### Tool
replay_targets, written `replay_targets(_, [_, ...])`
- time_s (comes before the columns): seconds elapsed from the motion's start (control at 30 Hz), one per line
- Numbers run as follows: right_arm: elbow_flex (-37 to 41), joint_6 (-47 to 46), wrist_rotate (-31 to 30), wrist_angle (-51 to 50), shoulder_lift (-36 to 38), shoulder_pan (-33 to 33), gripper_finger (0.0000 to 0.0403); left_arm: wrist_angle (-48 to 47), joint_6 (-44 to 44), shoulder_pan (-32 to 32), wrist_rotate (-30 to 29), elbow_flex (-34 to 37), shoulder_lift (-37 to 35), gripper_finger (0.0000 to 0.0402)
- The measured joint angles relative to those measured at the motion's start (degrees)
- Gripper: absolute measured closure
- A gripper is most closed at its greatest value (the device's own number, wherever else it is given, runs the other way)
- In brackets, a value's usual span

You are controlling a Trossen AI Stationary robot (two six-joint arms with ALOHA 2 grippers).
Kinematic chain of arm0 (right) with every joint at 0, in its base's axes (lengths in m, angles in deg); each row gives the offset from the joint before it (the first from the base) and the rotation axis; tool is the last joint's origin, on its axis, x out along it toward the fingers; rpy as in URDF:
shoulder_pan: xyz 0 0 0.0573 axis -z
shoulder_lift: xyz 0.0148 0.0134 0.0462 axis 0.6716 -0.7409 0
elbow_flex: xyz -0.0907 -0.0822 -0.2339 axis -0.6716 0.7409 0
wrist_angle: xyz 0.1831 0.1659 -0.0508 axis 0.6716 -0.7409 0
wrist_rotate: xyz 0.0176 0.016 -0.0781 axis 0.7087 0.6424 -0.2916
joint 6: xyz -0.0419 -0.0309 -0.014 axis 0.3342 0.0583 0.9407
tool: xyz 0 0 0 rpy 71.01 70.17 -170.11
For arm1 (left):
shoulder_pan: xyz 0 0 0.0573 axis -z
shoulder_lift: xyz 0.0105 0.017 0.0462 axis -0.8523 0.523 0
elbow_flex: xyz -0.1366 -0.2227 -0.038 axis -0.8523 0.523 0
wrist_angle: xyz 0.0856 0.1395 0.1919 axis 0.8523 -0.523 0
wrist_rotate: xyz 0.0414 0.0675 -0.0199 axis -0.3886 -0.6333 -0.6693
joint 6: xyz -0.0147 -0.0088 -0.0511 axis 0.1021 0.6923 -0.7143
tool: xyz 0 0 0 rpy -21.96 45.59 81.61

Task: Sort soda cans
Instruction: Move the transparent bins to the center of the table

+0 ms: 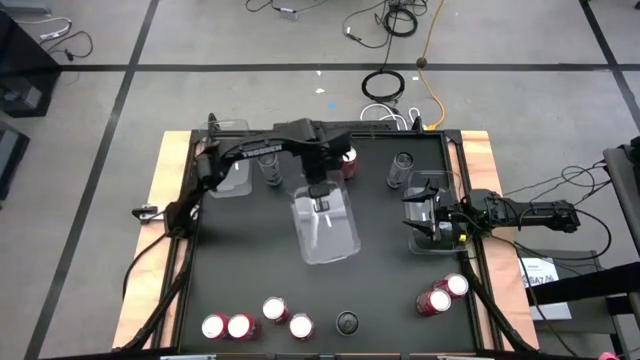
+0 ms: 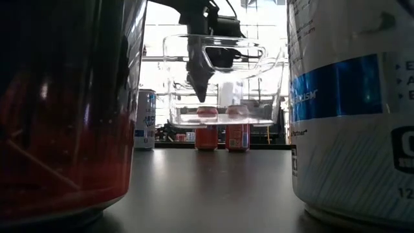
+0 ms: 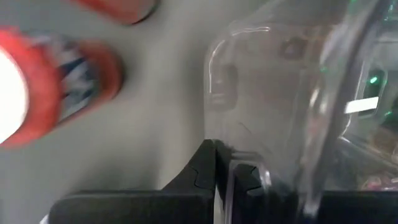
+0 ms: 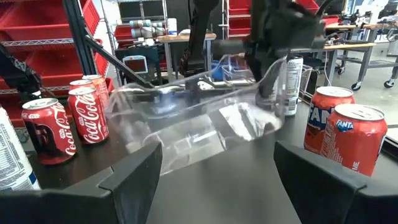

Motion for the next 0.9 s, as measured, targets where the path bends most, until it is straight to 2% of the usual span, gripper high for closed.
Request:
replay_targets(0.27, [0.0, 0.0, 0.0, 0.0, 0.0, 0.0, 0.0099, 7.3, 4.8, 3.5, 0.1, 0.0, 1.7, 0.0394])
replay_targets(0.43, [0.0, 0.0, 0.0, 0.0, 0.0, 0.0, 0.0099, 12.3, 4.6, 3.8, -0.1, 0.0, 1.7, 0.0394])
replay_targets(0.9, [0.0, 0.0, 0.0, 0.0, -0.1, 0.0, 0.0099, 13.4, 4.3, 3.8, 1.1, 0.0, 6.1, 0.0392])
